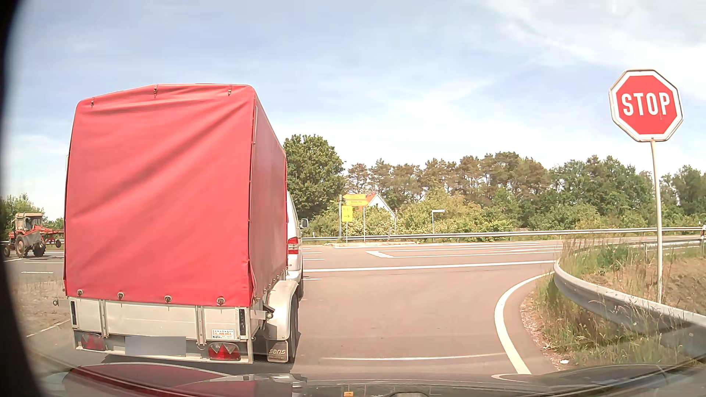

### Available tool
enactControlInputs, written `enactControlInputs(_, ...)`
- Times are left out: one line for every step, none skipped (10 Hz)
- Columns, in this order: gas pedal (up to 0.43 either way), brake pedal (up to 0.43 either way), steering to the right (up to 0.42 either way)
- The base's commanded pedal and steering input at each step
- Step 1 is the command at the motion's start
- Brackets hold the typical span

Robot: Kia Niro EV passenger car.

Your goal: Follow the waypoints while adhering to traffic rules and regulations

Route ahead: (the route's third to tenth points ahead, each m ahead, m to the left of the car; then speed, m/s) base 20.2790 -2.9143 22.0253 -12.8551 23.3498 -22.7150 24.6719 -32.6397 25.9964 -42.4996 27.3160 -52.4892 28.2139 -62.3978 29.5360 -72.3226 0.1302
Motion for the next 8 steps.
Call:
enactControlInputs(0.000, 0.213, 0.037)
enactControlInputs(0.000, 0.220, 0.037)
enactControlInputs(0.000, 0.220, 0.037)
enactControlInputs(0.000, 0.220, 0.037)
enactControlInputs(0.000, 0.220, 0.037)
enactControlInputs(0.000, 0.226, 0.037)
enactControlInputs(0.000, 0.232, 0.037)
enactControlInputs(0.000, 0.232, 0.037)
